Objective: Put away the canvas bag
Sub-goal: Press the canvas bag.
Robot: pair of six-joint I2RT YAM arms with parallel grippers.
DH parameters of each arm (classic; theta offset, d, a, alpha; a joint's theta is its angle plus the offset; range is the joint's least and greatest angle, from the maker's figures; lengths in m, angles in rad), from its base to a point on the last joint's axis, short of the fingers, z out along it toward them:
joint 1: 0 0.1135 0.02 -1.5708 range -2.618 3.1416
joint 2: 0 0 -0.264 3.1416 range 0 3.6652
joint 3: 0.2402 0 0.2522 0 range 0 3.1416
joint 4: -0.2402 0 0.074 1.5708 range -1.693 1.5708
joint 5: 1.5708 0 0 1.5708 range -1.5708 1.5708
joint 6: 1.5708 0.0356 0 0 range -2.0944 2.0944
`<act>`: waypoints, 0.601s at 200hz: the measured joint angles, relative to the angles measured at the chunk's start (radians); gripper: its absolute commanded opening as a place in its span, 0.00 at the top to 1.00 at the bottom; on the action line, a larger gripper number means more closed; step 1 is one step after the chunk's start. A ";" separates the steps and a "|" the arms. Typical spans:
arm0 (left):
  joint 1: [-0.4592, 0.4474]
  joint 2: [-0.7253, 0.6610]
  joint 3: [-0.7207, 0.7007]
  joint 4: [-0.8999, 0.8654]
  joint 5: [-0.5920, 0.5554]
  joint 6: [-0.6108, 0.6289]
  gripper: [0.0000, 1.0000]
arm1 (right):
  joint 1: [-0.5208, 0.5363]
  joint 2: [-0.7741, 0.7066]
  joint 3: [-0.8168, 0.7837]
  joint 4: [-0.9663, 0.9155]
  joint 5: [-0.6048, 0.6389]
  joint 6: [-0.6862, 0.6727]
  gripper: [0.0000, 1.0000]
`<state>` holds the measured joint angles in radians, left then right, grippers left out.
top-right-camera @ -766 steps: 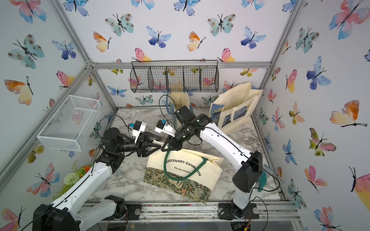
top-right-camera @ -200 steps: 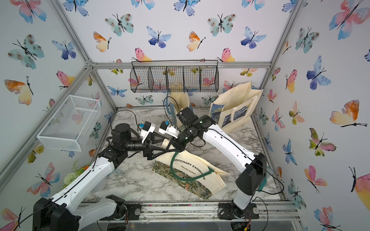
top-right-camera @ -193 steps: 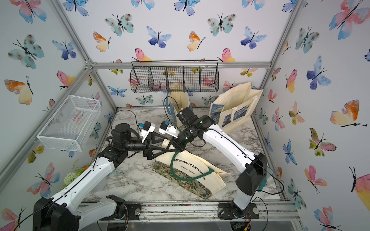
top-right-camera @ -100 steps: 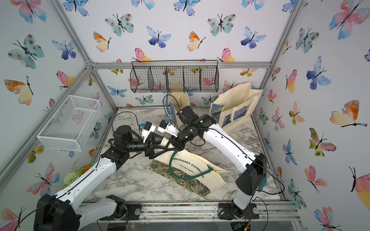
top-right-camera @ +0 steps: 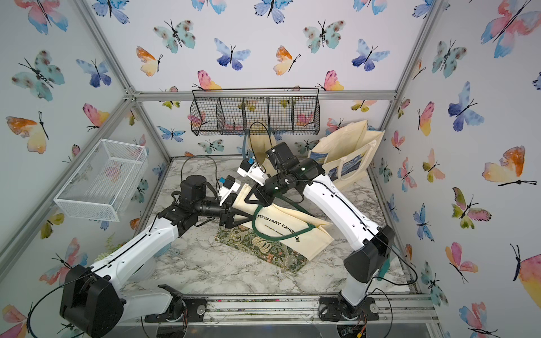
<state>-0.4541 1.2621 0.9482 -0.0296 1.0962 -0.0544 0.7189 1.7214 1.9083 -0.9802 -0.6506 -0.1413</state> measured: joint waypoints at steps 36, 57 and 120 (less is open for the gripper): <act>0.005 0.001 -0.002 -0.021 -0.039 0.032 1.00 | -0.006 0.016 0.008 -0.010 -0.015 0.028 0.98; 0.005 0.001 -0.002 -0.034 -0.045 0.033 0.91 | -0.008 0.026 0.014 -0.020 -0.031 0.035 0.98; 0.005 0.003 -0.002 -0.065 -0.062 0.052 1.00 | -0.024 0.028 0.018 -0.037 0.018 0.037 0.98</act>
<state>-0.4496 1.2648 0.9463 -0.0948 1.0340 -0.0021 0.6949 1.7496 1.9259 -1.0172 -0.6323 -0.1043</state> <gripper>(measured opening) 0.061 0.118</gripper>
